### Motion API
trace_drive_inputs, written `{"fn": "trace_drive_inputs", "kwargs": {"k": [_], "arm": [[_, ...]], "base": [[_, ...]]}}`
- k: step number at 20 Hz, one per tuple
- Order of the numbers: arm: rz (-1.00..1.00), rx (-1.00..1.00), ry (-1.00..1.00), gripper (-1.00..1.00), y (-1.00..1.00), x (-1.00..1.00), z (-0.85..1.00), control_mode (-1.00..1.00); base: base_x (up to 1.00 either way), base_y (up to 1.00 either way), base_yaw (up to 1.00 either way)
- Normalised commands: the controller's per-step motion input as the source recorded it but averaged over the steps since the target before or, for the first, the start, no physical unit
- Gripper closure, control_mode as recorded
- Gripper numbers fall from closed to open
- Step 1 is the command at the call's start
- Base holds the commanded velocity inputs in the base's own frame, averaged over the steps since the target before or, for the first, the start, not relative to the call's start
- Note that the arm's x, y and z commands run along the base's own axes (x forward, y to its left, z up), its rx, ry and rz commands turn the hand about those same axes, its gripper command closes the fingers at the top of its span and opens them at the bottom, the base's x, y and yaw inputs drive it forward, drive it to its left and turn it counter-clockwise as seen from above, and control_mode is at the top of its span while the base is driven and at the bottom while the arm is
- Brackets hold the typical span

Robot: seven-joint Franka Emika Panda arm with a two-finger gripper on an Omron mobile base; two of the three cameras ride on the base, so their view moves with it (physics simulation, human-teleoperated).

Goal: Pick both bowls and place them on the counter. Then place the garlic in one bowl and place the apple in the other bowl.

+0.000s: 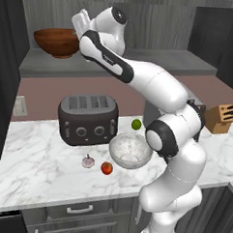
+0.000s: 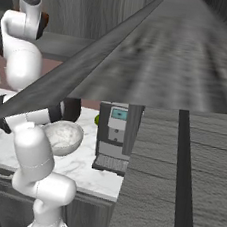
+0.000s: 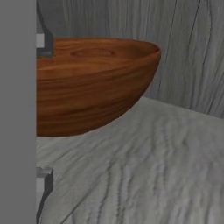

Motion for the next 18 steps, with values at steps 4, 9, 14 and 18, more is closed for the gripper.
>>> {"fn": "trace_drive_inputs", "kwargs": {"k": [4, 9, 14, 18], "arm": [[0.00, 0.00, 0.07, -1.00, 0.09, 0.04, -0.20, -1.00], [0.00, 0.00, 0.08, -1.00, 0.15, 0.11, -0.21, -1.00], [0.00, -0.01, 0.11, 1.00, 0.18, 0.16, -0.12, -1.00], [0.00, -0.01, 0.06, 1.00, 0.14, 0.04, -0.09, -1.00]], "base": [[0.00, 0.00, 0.00], [0.00, 0.00, 0.00], [0.00, 0.00, 0.00], [0.00, 0.00, 0.00]]}}
